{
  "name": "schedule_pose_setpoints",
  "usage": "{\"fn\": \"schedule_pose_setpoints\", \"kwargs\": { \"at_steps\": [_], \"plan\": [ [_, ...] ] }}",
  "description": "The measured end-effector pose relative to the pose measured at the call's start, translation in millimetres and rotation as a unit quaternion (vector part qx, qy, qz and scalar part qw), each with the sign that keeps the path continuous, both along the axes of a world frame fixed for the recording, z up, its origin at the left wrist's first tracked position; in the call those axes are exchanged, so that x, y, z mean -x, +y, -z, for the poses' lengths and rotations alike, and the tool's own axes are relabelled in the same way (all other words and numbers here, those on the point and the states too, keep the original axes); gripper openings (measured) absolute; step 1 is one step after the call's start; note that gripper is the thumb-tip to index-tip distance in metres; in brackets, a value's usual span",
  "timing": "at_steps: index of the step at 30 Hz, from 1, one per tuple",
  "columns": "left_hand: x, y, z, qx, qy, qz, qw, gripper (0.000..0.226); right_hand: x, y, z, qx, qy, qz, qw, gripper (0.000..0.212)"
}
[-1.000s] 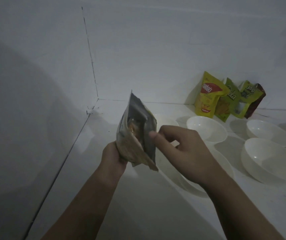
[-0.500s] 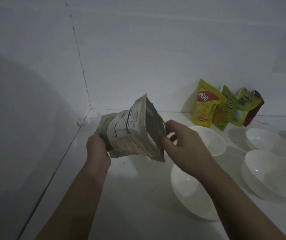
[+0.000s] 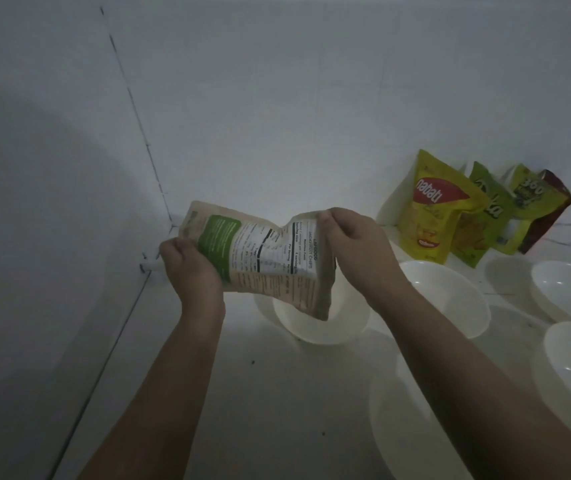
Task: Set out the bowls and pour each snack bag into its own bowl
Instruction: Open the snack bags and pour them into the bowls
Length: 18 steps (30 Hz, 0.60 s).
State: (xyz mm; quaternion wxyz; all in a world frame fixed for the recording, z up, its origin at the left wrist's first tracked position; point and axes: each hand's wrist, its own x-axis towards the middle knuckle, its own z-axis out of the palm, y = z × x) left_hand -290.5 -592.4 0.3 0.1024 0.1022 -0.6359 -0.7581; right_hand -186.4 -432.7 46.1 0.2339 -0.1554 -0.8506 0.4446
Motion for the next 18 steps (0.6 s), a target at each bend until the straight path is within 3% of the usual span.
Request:
{"fn": "schedule_pose_setpoints", "kwargs": {
  "at_steps": [11,18],
  "plan": [
    [29.0,6.6,-1.7,0.081,0.156,-0.006,0.984,0.025,11.0,16.6,22.7,0.018,-0.033,0.02,0.999,0.034],
    [24.9,6.9,0.3,0.07,0.189,0.026,0.979,0.022,0.4,16.5,32.1,0.073,-0.012,0.044,0.996,0.027]
  ]
}}
